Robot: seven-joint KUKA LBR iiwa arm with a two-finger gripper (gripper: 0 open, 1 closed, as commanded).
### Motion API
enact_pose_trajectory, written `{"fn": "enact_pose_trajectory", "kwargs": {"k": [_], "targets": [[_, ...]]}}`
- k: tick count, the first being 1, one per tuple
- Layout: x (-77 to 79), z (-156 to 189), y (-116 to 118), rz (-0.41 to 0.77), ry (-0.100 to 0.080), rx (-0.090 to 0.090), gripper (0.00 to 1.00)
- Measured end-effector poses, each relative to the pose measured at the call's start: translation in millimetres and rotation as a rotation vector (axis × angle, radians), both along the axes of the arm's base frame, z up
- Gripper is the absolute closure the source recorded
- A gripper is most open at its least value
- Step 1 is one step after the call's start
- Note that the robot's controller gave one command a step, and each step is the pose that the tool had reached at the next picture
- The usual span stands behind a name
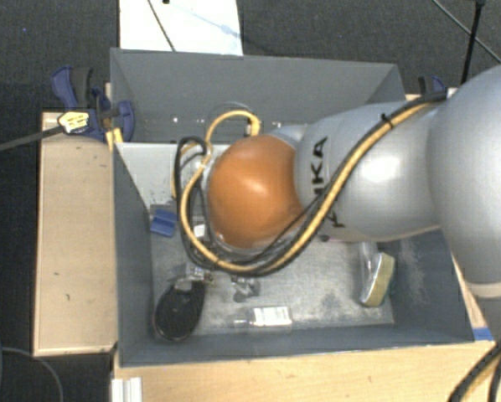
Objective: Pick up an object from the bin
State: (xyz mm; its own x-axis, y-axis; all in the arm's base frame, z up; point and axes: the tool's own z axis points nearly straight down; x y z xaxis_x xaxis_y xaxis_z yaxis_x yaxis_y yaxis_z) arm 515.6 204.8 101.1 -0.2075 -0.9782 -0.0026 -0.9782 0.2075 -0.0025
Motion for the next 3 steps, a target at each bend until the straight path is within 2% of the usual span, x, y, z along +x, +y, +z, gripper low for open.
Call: {"fn": "enact_pose_trajectory", "kwargs": {"k": [1,2,3], "targets": [[-1.7,-30,48,0.178,-0.003,0.002,0.00],[-36.8,-31,43,0.607,0.004,-0.002,0.00],[-36.8,-31,43,0.601,0.006,-0.002,1.00]]}}
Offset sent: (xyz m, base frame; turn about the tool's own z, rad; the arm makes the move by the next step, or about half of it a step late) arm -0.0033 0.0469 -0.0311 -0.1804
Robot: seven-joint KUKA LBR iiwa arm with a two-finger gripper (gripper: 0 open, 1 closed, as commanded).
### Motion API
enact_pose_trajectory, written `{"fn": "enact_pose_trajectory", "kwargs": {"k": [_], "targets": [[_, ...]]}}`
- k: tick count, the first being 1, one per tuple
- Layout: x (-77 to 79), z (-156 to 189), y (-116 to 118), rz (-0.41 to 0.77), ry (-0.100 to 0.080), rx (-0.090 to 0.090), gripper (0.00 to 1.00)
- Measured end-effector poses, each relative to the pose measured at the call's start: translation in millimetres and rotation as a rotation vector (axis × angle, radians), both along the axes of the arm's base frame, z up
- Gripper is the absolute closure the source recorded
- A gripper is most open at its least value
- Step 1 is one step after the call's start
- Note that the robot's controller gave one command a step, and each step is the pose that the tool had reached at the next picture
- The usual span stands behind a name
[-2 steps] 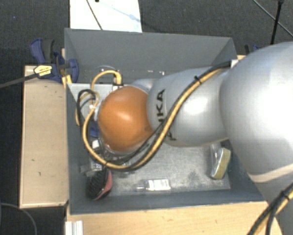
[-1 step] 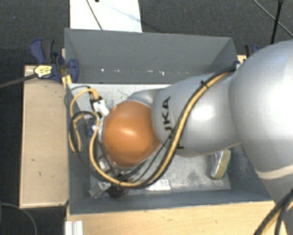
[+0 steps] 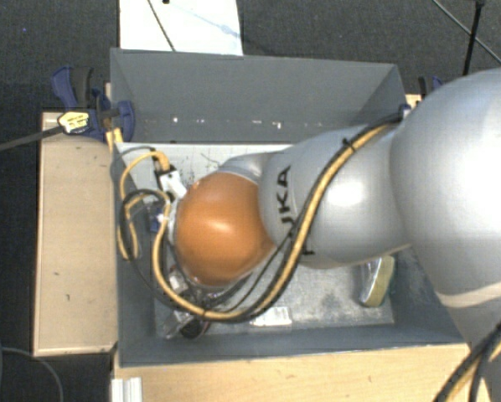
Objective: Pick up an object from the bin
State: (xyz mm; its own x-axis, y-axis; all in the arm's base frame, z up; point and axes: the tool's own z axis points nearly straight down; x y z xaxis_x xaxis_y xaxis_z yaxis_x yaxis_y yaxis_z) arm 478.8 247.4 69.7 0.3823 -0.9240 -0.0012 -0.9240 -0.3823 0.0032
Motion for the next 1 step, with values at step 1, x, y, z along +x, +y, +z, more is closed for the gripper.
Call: {"fn": "enact_pose_trajectory", "kwargs": {"k": [1], "targets": [[1.3,59.0,1.0,-0.006,-0.008,0.004,1.00]]}}
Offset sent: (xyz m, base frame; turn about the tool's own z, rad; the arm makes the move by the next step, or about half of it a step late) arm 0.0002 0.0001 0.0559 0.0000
